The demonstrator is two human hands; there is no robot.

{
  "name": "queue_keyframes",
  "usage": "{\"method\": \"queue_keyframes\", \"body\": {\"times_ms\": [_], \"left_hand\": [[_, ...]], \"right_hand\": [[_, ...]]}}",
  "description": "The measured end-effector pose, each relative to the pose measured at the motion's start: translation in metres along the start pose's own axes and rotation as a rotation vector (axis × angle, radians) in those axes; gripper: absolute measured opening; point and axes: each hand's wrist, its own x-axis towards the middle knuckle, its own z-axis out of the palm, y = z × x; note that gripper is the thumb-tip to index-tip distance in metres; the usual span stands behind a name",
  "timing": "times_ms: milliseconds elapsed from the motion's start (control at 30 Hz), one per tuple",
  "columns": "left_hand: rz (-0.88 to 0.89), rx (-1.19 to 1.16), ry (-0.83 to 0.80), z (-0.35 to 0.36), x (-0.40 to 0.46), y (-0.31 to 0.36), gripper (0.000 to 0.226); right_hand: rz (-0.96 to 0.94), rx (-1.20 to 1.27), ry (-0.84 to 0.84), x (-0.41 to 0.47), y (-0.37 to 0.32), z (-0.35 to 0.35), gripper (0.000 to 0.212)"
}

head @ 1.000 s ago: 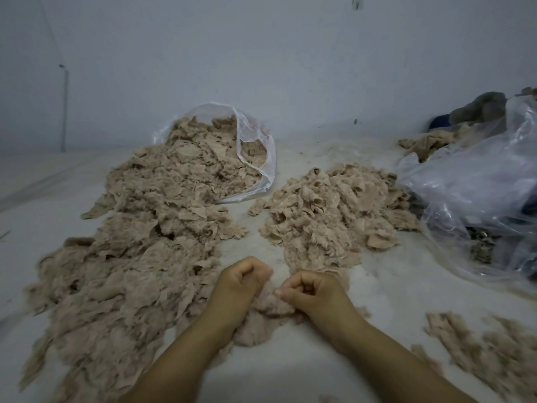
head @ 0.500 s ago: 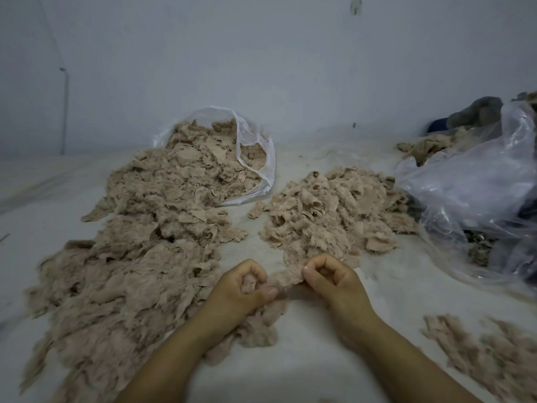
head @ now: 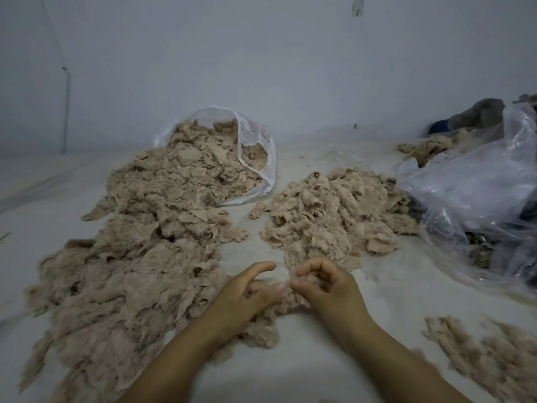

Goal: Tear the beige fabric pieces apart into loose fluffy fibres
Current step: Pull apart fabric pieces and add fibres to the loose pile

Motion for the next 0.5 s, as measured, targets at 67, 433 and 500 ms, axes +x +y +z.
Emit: {"method": "queue_keyframes", "body": {"times_ms": [67, 433, 500], "left_hand": [[0.014, 0.032, 0.046, 0.002, 0.0014, 0.0009, 0.027], [0.03, -0.08, -0.117, -0.0011, -0.0055, 0.008, 0.016], [0.033, -0.052, -0.149, 0.0013, -0.0059, 0.0089, 0.02]], "right_hand": [[-0.047, -0.005, 0.006, -0.0003, 0.0007, 0.0021, 0.022], [0.021, -0.091, -0.095, -0.0018, 0.0018, 0.0052, 0.012], [0.034, -0.093, -0.045, -0.0006, 0.0026, 0.0049, 0.019]]}}
